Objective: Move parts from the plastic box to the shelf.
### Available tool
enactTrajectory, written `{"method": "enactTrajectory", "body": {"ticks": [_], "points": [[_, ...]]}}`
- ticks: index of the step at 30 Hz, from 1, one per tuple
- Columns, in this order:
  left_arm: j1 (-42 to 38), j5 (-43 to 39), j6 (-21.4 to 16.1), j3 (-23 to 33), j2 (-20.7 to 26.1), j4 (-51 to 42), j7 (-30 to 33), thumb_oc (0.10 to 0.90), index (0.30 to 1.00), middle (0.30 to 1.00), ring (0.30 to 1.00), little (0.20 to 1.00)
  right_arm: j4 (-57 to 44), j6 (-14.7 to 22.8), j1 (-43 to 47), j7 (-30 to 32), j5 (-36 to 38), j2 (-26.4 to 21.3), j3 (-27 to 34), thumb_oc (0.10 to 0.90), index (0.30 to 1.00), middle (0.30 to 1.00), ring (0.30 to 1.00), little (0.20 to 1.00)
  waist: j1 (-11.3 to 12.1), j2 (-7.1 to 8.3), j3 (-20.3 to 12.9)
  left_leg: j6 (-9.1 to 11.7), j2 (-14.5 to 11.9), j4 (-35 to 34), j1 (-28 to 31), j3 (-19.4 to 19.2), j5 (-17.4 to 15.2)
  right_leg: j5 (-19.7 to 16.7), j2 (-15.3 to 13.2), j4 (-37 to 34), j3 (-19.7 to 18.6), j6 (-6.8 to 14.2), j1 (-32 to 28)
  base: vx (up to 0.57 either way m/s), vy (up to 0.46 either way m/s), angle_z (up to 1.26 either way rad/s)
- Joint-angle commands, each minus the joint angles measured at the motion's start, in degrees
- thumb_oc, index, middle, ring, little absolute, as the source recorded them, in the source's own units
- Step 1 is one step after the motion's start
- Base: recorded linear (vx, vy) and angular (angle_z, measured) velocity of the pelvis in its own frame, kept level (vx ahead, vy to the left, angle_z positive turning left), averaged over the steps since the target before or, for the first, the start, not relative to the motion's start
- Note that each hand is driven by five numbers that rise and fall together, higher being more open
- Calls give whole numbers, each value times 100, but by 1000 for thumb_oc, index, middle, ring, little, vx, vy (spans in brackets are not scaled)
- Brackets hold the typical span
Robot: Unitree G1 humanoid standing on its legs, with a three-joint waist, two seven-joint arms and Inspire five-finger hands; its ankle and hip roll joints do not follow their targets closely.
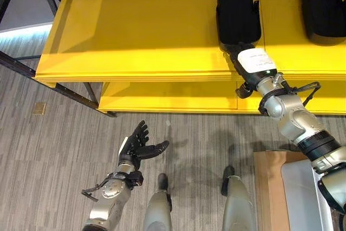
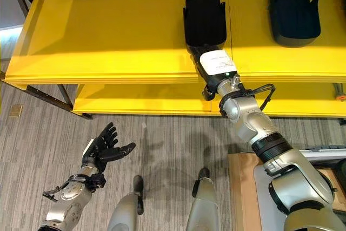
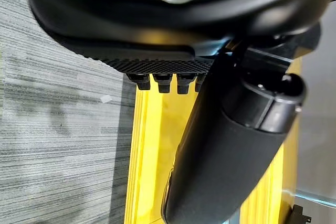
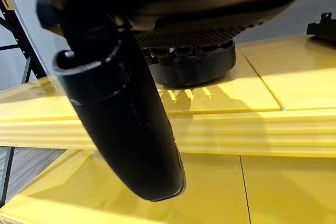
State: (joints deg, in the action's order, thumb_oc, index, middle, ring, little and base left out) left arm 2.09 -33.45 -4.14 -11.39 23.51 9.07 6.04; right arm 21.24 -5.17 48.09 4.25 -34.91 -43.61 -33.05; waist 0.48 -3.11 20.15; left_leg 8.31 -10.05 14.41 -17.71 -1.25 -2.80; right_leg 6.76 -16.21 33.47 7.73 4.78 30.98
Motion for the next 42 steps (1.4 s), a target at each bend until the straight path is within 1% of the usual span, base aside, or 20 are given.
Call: {"method": "enactTrajectory", "body": {"ticks": [1,14,23,33,42], "points": [[-128,-24,-584,93,380,-468,64,900,1000,1000,1000,1000,-169,99,1047,332,-168,-152,-43,900,1000,1000,1000,1000,157,233,-110,-72,-248,517,244,141,-605,-645,-60,-868,-255,393,-323,-7,-31,1],[-183,7,-613,103,358,-455,133,900,1000,1000,1000,1000,-210,74,1010,364,-78,-179,13,900,1000,1000,1000,1000,160,170,14,-58,-277,495,160,163,-557,-594,-45,-717,-261,379,-123,0,0,0],[-221,8,-635,105,347,-432,160,900,1000,1000,1000,1000,-122,11,1019,445,-22,-299,50,900,1000,1000,1000,1000,153,127,63,-45,-278,423,99,175,-482,-543,-57,-611,-278,352,20,0,0,0],[-262,6,-651,83,307,-409,185,900,1000,1000,1000,1000,97,-61,1050,512,-42,-309,71,900,1000,1000,1000,1000,165,81,70,-21,-296,310,98,219,-415,-453,-69,-449,-228,335,108,6,-10,5],[-321,-55,-681,81,293,-430,207,900,1000,1000,1000,1000,152,-69,1113,557,-49,-221,35,900,1000,1000,1000,1000,180,71,84,-25,-308,328,86,250,-428,-424,-78,-336,-223,322,167,0,0,0]]}}
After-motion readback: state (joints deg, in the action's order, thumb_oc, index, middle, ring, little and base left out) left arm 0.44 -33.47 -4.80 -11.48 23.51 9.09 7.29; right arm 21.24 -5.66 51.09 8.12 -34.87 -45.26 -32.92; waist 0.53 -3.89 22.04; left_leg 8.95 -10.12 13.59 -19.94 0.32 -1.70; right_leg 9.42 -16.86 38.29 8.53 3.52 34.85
